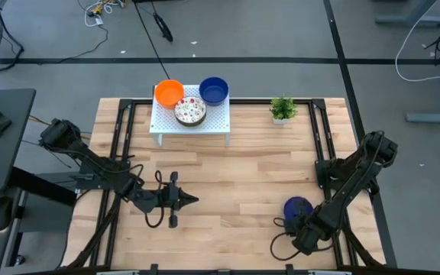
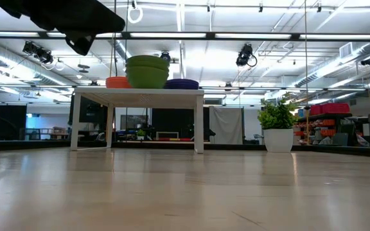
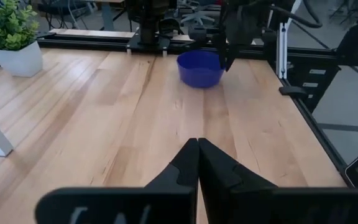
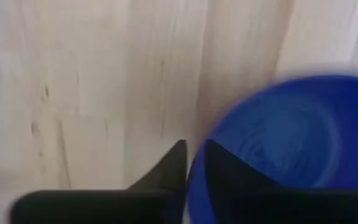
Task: Pick & Place Mini bowls
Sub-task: Stack the blue bowl on top of the blue bowl on the shelf
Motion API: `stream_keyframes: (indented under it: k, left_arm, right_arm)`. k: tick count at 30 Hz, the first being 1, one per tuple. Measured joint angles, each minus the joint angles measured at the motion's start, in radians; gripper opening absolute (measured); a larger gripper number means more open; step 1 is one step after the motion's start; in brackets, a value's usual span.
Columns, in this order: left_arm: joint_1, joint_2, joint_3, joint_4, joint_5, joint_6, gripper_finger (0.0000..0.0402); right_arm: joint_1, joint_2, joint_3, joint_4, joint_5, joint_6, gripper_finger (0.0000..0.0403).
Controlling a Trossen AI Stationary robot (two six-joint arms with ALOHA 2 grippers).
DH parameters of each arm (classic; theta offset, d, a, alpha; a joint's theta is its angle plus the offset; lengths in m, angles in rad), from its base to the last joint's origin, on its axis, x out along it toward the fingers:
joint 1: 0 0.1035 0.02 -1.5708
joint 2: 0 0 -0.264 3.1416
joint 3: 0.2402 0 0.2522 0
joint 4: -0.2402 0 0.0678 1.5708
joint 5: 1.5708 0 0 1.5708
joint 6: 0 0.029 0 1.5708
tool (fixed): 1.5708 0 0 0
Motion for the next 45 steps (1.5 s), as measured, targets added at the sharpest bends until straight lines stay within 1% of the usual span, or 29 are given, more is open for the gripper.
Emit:
stream_keyframes:
  k: [2, 3, 4, 6, 9, 11, 13, 17, 20, 22, 27, 30, 33, 37, 42, 45]
  left_arm:
    - [0.000, 0.000, 0.000, 0.000, 0.000, 0.000, 0.0011]
    - [0.000, 0.000, 0.000, 0.000, 0.000, 0.000, 0.0011]
    - [0.000, 0.000, 0.000, 0.000, 0.000, 0.000, 0.0011]
    - [0.000, 0.000, 0.000, 0.000, -0.003, 0.000, 0.0011]
    - [0.000, 0.000, 0.000, 0.003, -0.014, 0.000, 0.0011]
    - [0.000, 0.000, 0.000, 0.007, -0.018, 0.000, 0.0011]
    - [0.000, 0.000, 0.000, 0.008, -0.018, 0.000, 0.0011]
    - [0.000, 0.000, 0.000, 0.008, -0.018, 0.000, 0.0011]
    - [0.000, -0.001, 0.000, 0.008, -0.018, 0.001, 0.0011]
    - [0.000, -0.001, 0.000, 0.008, -0.018, 0.005, 0.0011]
    - [0.000, -0.001, 0.000, 0.008, -0.018, 0.008, 0.0011]
    - [0.000, -0.001, 0.000, 0.008, -0.019, 0.008, 0.0011]
    - [0.001, -0.001, 0.000, 0.008, -0.024, 0.009, 0.0011]
    - [0.006, -0.001, 0.000, 0.008, -0.026, 0.009, 0.0011]
    - [0.007, -0.001, 0.000, 0.013, -0.026, 0.010, 0.0011]
    - [0.012, -0.001, 0.000, 0.017, -0.025, 0.011, 0.0011]
  right_arm:
    - [0.000, -0.006, 0.001, -0.003, 0.020, -0.033, 0.0015]
    - [-0.003, -0.010, 0.006, -0.009, 0.028, -0.058, 0.0009]
    - [-0.006, -0.012, 0.020, -0.014, 0.050, -0.086, 0.0010]
    - [-0.027, -0.013, 0.068, -0.017, 0.129, -0.190, 0.0014]
    - [-0.102, -0.015, 0.162, -0.023, 0.311, -0.453, 0.0006]
    - [-0.179, -0.015, 0.228, -0.019, 0.405, -0.659, 0.0005]
    - [-0.270, -0.015, 0.294, -0.008, 0.448, -0.865, 0.0005]
    - [-0.488, -0.015, 0.440, 0.039, 0.454, -1.262, 0.0003]
    - [-0.659, -0.015, 0.576, 0.069, 0.419, -1.480, 0.0002]
    - [-0.775, -0.015, 0.663, 0.094, 0.341, -1.574, 0.0002]
    - [-1.049, 0.012, 0.815, 0.127, 0.103, -1.688, 0.0001]
    - [-1.174, 0.061, 0.863, 0.124, -0.020, -1.727, 0.0001]
    - [-1.247, 0.127, 0.908, 0.099, -0.089, -1.785, 0.0001]
    - [-1.308, 0.221, 1.003, 0.006, -0.103, -1.869, 0.0000]
    - [-1.366, 0.328, 1.125, -0.217, -0.116, -1.955, 0.0000]
    - [-1.385, 0.375, 1.165, -0.265, -0.123, -1.986, 0.0000]
